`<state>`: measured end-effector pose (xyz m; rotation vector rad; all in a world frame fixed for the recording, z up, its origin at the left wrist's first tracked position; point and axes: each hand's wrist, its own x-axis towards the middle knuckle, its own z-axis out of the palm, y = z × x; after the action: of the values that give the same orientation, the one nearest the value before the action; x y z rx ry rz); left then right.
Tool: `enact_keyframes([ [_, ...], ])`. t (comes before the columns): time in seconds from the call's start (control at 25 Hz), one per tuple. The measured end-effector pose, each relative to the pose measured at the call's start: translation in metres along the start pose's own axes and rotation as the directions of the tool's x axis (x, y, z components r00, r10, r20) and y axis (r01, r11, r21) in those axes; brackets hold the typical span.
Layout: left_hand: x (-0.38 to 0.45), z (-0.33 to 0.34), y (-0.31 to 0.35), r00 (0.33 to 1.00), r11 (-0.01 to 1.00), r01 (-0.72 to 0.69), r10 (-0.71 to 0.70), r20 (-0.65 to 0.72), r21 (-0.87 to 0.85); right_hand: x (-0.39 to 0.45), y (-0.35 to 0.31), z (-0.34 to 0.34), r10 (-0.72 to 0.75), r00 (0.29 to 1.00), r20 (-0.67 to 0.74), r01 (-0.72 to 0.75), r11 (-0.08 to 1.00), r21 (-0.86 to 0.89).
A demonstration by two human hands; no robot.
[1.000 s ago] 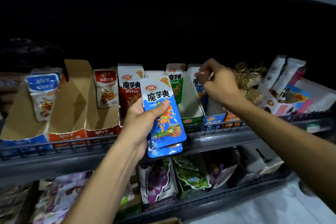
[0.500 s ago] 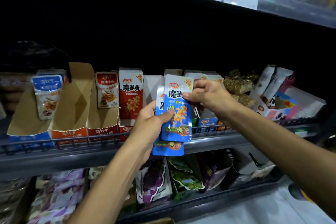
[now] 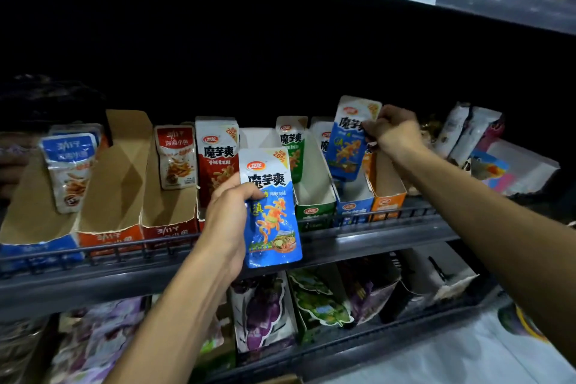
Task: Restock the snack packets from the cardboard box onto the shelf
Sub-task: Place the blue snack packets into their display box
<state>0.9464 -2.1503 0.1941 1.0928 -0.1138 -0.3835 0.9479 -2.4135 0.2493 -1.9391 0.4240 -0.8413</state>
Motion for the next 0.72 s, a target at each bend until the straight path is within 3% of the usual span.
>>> enact_keyframes([
  [0.2,0.0,0.002,-0.001,0.999,0.998,-0.029,0.031,-0.038,0.056,0.013,0.021,0.025,0.004,0.999,0.038,0.002,0.985,-0.172],
  [0.32,0.001,0.001,-0.001,0.999,0.997,-0.042,0.042,-0.006,0.066,0.012,0.023,0.027,0.038,0.999,0.029,-0.035,0.993,-0.11],
  [0.48,0.0,0.005,-0.001,0.994,0.989,-0.094,0.087,0.064,0.111,-0.017,0.006,0.017,-0.157,0.987,-0.033,0.15,0.975,-0.163],
  [0.56,-0.001,0.009,-0.005,0.984,0.986,-0.115,0.097,0.148,0.121,-0.048,-0.016,0.012,-0.138,0.965,0.224,0.138,0.99,0.015],
  [0.64,-0.003,0.013,-0.009,0.966,0.977,-0.155,0.12,0.227,0.145,-0.078,-0.037,0.011,-0.069,0.83,0.554,0.035,0.997,0.071],
  [0.72,-0.005,0.018,-0.015,0.946,0.961,-0.226,0.176,0.272,0.162,-0.088,-0.045,0.009,-0.031,0.748,0.663,0.001,0.999,0.045],
])
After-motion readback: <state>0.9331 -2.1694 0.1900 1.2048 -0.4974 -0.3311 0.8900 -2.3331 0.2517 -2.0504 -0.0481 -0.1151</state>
